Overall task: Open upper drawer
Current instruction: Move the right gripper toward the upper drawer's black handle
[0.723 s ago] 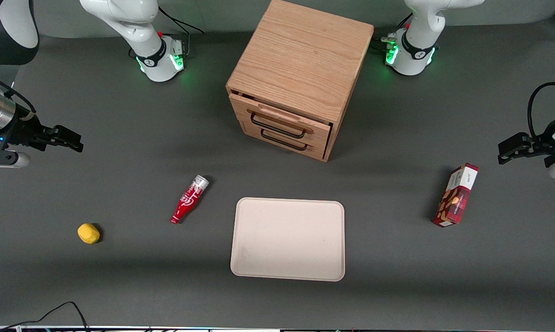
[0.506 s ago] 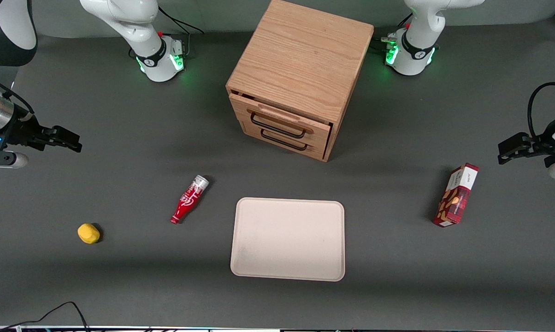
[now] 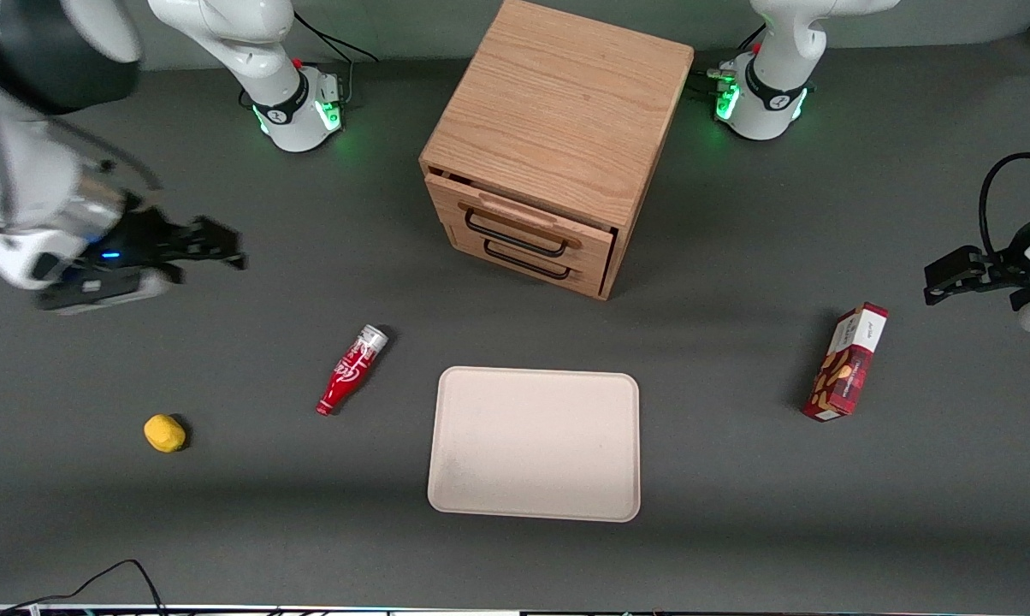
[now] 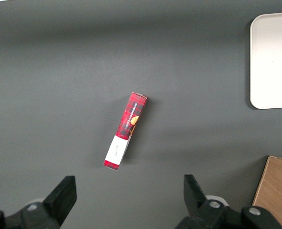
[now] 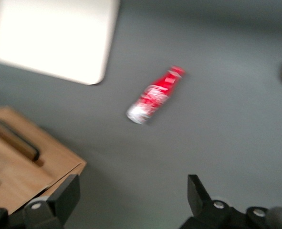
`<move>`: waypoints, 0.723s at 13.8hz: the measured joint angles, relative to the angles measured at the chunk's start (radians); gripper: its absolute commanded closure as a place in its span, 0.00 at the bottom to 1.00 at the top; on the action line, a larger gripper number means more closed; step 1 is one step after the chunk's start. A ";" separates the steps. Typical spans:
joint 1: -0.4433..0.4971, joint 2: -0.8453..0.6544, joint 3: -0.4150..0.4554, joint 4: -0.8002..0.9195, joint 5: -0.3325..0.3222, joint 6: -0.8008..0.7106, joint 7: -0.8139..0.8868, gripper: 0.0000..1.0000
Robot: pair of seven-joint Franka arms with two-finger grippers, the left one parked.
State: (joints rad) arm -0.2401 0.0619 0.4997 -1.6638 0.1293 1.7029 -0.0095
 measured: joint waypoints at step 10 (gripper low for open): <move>0.106 0.412 0.404 0.065 -0.135 0.233 -0.168 0.00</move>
State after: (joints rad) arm -0.1339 0.4736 0.9038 -1.5992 -0.0052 1.9361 -0.1780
